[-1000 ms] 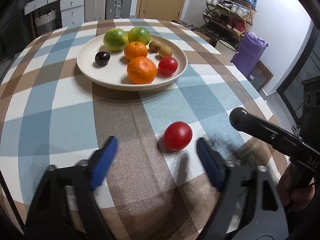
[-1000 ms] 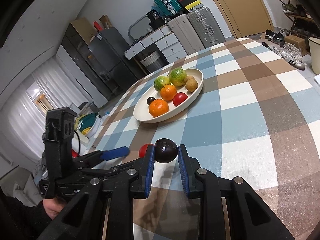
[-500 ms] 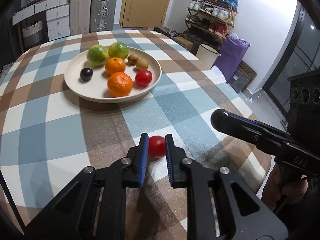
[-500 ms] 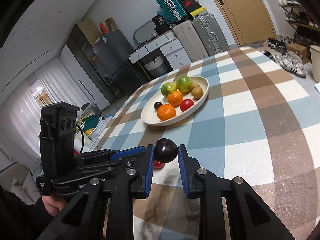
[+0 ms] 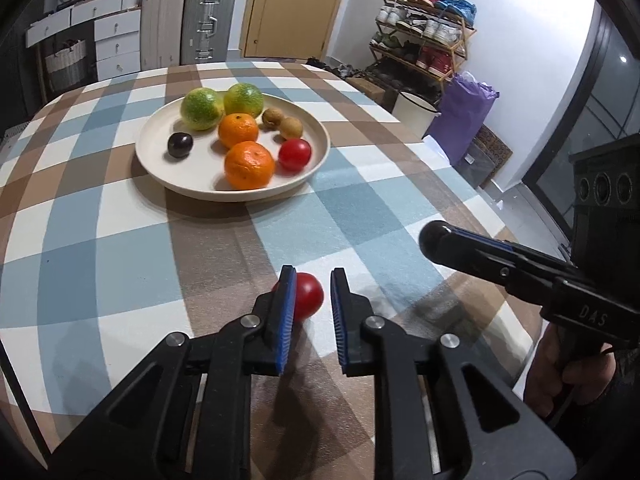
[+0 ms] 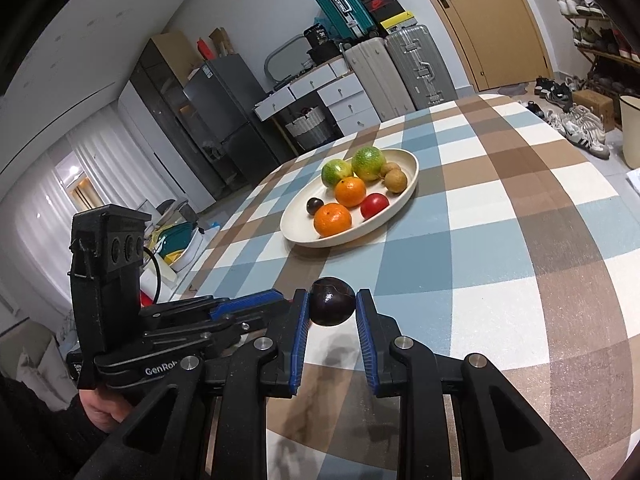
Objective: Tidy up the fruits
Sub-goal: 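Grasp the red tomato with the left tool while the right tool holds the plum, then carry the tomato and plum onto the cream plate and open both tools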
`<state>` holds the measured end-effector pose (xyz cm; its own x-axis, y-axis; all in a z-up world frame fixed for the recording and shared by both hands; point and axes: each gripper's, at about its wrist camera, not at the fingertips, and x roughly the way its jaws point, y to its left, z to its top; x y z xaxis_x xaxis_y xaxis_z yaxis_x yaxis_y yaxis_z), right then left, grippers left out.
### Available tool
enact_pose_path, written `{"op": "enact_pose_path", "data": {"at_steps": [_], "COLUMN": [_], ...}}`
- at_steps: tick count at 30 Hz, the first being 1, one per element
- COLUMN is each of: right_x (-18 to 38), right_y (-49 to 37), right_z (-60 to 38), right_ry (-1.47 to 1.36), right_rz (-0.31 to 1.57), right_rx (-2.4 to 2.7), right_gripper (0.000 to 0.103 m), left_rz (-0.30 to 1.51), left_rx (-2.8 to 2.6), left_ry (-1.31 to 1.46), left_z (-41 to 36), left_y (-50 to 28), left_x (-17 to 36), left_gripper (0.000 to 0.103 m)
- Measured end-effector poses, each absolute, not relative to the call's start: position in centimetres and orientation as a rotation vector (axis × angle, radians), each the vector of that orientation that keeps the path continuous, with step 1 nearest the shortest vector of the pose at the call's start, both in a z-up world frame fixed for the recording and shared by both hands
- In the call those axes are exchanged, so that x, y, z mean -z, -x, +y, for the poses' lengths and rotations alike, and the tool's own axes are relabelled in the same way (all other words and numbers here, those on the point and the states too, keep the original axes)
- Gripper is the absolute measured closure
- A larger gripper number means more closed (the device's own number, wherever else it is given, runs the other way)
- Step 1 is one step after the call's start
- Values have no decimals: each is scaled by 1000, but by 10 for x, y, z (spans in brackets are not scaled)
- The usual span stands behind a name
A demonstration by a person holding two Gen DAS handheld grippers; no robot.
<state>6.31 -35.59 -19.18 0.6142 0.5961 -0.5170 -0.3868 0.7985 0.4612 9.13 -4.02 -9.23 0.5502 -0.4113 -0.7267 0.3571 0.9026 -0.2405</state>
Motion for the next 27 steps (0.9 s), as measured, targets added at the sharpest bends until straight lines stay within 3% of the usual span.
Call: {"op": "enact_pose_path", "data": {"at_steps": [1,3,4,8,12,20,22,27], "right_x": [193,194,194,197,198,201,203,204], "right_y": [-64,-65,-65,-66,-66,-70,-72,-76], "right_z": [-356,-355,-355,-354,-355,-356,-356,-357], "right_ry": [-318,-316,-317,-316,-319,-327,-329,-337], "right_rz": [711,717,718,724,730,744,750,761], "right_rx": [-577,-576,-577,-579,-578,-579,-578,-578], "right_gripper": [79,79,79,79,79,79,79,79], "left_rz": [877,893,899,917,929,938,954,956], "left_rx": [447,437,435,440,452,470,486,499], "left_ry": [58,35,30,38,46,27,36,83], "left_z": [-41,-42,-42,-43,-44,-55,-57,-54], "left_y": [-92,-94,-95,-100,-108,-129,-133,-140], "left_x": [92,95,97,107,113,114,118,118], "left_gripper": [82,58,56,56,71,71,76,77]}}
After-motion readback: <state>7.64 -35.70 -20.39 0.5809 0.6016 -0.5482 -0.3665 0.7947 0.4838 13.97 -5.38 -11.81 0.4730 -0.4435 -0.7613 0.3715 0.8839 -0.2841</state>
